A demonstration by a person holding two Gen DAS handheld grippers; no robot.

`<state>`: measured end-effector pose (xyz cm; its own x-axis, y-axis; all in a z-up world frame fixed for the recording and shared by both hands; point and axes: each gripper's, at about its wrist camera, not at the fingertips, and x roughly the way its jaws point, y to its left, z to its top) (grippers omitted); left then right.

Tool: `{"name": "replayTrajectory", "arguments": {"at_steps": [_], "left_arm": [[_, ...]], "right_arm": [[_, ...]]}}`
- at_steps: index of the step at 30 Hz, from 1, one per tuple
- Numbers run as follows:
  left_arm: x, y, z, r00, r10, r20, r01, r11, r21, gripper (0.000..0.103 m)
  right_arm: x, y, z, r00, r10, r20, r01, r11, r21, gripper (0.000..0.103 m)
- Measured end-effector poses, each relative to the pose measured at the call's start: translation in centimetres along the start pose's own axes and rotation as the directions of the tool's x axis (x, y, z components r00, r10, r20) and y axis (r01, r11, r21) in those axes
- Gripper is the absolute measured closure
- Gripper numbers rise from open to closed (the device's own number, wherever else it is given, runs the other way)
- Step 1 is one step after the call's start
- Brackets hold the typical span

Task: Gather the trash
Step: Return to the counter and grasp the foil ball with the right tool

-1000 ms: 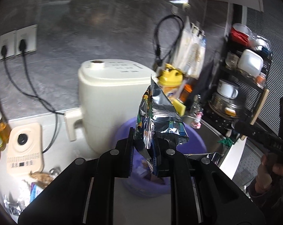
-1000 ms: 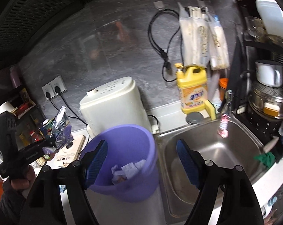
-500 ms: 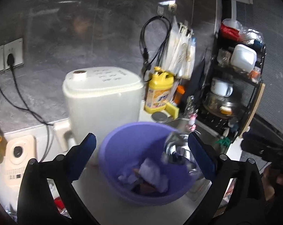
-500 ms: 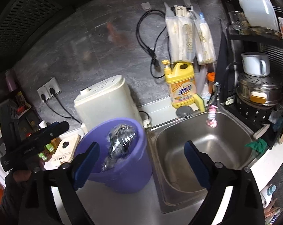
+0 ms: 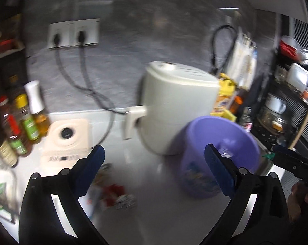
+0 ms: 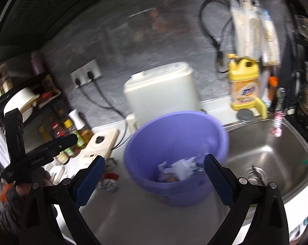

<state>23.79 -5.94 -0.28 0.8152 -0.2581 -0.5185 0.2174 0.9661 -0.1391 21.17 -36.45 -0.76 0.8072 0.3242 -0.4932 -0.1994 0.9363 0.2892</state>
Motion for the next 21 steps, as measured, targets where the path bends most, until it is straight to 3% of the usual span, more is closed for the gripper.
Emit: {"name": "replayTrajectory", "arguments": {"at_steps": [12, 21], "left_arm": [[-5.7, 8.2, -3.3, 0.981, 0.194, -0.014, -0.194, 0.974, -0.120, 0.006], [-7.9, 11.2, -6.2, 0.967, 0.253, -0.034, -0.255, 0.951, -0.177, 0.006]], "right_arm": [[4.3, 8.2, -1.5, 0.984, 0.154, -0.091, -0.166, 0.976, -0.142, 0.008], [7.5, 12.0, -3.2, 0.957, 0.217, -0.191, -0.257, 0.943, -0.211, 0.016]]}}
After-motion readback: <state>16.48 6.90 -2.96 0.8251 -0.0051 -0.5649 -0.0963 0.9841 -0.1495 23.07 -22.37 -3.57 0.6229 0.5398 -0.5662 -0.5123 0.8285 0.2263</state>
